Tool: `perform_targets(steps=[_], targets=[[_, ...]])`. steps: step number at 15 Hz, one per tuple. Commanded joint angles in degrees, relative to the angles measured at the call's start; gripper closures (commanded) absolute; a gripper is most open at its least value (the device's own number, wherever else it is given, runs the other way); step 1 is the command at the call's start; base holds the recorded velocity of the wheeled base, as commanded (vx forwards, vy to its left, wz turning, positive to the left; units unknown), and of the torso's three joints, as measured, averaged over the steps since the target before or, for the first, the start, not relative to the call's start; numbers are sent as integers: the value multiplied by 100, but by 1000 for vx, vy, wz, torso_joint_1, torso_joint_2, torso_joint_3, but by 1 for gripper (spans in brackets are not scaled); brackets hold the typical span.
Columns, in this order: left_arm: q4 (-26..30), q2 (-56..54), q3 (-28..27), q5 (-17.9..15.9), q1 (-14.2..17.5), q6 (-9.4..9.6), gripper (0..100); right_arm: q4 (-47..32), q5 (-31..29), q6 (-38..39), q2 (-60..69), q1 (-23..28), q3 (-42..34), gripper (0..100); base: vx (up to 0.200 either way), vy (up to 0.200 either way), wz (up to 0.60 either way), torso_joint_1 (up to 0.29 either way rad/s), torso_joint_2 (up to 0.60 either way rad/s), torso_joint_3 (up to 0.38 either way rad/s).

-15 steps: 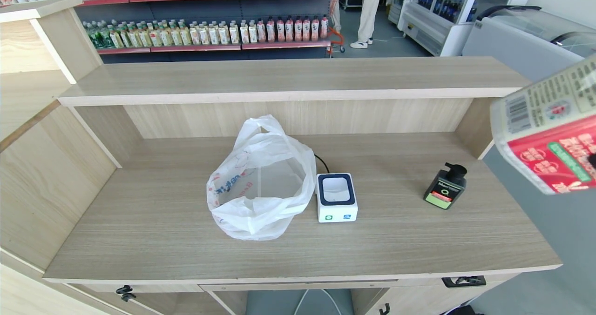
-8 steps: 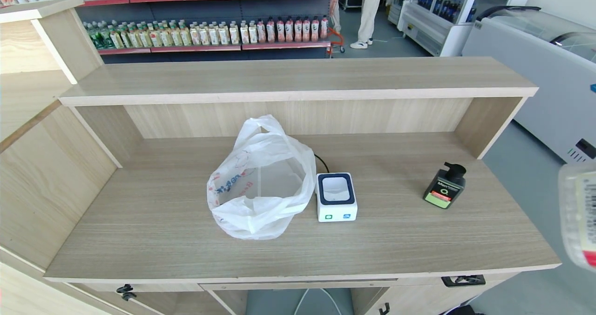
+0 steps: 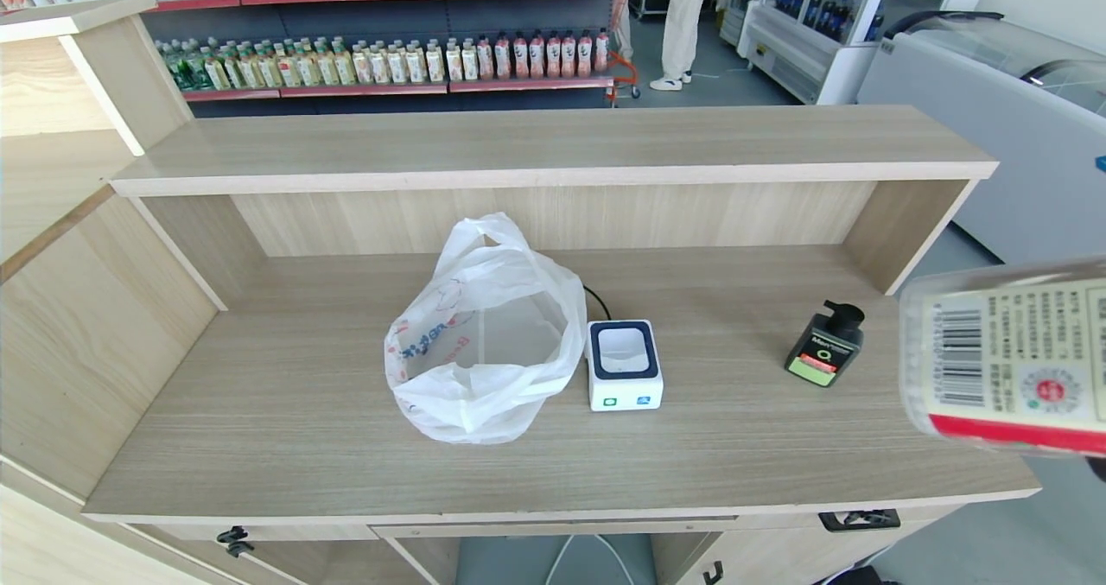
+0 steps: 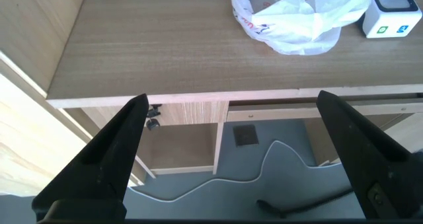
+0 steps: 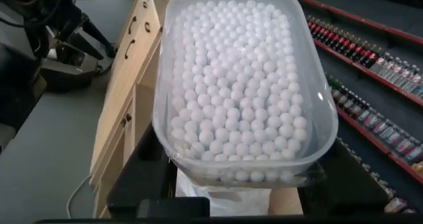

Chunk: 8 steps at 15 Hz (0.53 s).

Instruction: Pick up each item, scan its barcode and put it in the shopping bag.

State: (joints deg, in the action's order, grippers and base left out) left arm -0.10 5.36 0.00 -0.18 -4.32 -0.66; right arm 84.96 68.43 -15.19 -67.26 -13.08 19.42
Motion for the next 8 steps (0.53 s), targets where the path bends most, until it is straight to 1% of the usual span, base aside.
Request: perform_targets(steps=[1, 2, 3, 4, 6, 7, 8], targets=[[1, 9, 0, 1, 1, -4, 0, 12, 22, -28, -253, -239, 123, 100, 0, 0, 0, 0, 0, 0], [1, 9, 0, 1, 1, -13, 0, 3, 118, -54, -262, -336, 159, 100, 0, 0, 0, 0, 0, 0], [1, 9, 0, 1, 1, -4, 0, 30, 373, -177, -358, -415, 220, 100, 0, 0, 0, 0, 0, 0], [-8, 9, 0, 1, 1, -4, 0, 47, 505, -265, -464, -467, 299, 100, 0, 0, 0, 0, 0, 0], [1, 9, 0, 1, 1, -4, 0, 47, 584, -344, -622, -564, 378, 100, 0, 0, 0, 0, 0, 0], [1, 9, 0, 1, 1, -4, 0, 56, 760, -441, -798, -582, 493, 100, 0, 0, 0, 0, 0, 0], [-8, 9, 0, 1, 1, -4, 0, 56, 813, -485, -912, -590, 598, 100, 0, 0, 0, 0, 0, 0]])
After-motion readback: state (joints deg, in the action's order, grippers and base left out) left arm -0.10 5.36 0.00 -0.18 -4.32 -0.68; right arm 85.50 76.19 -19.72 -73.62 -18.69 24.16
